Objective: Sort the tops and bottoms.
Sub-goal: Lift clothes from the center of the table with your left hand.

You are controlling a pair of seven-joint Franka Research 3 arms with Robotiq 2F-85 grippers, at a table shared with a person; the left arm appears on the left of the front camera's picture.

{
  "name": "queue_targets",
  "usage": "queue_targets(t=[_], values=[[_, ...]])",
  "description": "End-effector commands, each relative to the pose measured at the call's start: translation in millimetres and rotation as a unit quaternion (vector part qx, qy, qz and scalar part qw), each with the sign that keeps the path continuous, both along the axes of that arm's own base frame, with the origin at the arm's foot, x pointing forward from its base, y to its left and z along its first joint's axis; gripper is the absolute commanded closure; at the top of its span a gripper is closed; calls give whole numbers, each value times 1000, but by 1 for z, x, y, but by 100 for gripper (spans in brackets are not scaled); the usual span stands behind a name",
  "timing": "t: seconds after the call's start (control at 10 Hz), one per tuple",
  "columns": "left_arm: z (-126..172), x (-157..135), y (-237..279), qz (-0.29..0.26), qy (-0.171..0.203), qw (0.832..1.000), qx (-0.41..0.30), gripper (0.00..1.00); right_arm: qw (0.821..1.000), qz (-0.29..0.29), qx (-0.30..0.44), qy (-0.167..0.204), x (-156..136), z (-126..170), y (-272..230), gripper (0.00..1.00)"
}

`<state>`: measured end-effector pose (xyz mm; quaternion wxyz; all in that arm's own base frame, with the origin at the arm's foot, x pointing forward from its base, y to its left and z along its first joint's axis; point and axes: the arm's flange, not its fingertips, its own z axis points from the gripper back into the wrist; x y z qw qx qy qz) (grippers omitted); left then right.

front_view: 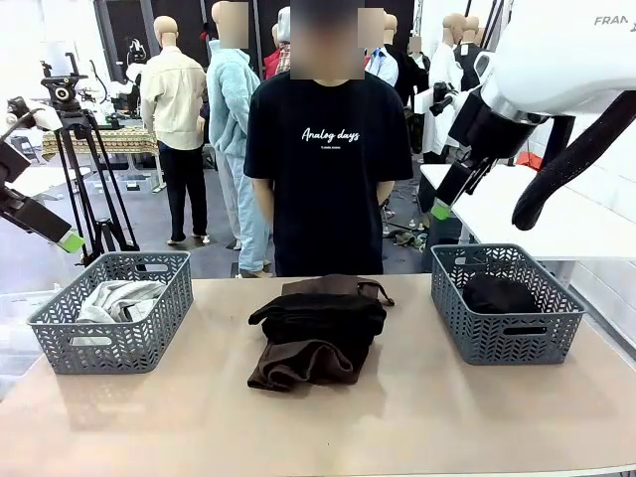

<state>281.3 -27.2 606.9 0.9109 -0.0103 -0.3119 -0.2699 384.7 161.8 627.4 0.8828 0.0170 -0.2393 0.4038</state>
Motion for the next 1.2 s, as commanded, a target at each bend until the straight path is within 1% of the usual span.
queue_targets(t=[0.0, 0.1, 0.2, 0.3, 0.4, 0.5, 0.6, 0.7, 0.8, 1.1], values=[[-5, 8, -9, -17, 9, 1000, 1, 0, 1000, -4, -1, 3, 1, -1, -4, 0], [-8, 14, -21, -40, 12, 999, -4, 0, 1000, -4, -1, 3, 1, -1, -4, 0], [-9, 17, -44, -84, 16, 996, -23, 0, 1000, -4, -1, 3, 1, -1, -4, 0], [-13, 20, -70, -123, 21, 992, -21, 0, 1000, -4, -1, 3, 1, -1, -4, 0], [-16, 24, -84, -138, 22, 990, -15, 0, 1000, -4, -1, 3, 1, -1, -4, 0], [-19, 27, -78, -132, 27, 991, -22, 0, 1000, -4, -1, 3, 1, -1, -4, 0], [-17, 27, -58, -96, 27, 995, -7, 0, 1000, -4, -1, 3, 1, -1, -4, 0], [-9, 18, -21, -25, 31, 999, -11, 0, 1000, -4, -1, 3, 1, -1, -4, 0], [-23, 19, -86, -115, 32, 993, -17, 0, 1000, -4, -1, 3, 1, -1, -4, 0], [-23, 19, -86, -115, 32, 993, -17, 0, 1000, -4, -1, 3, 1, -1, -4, 0]])
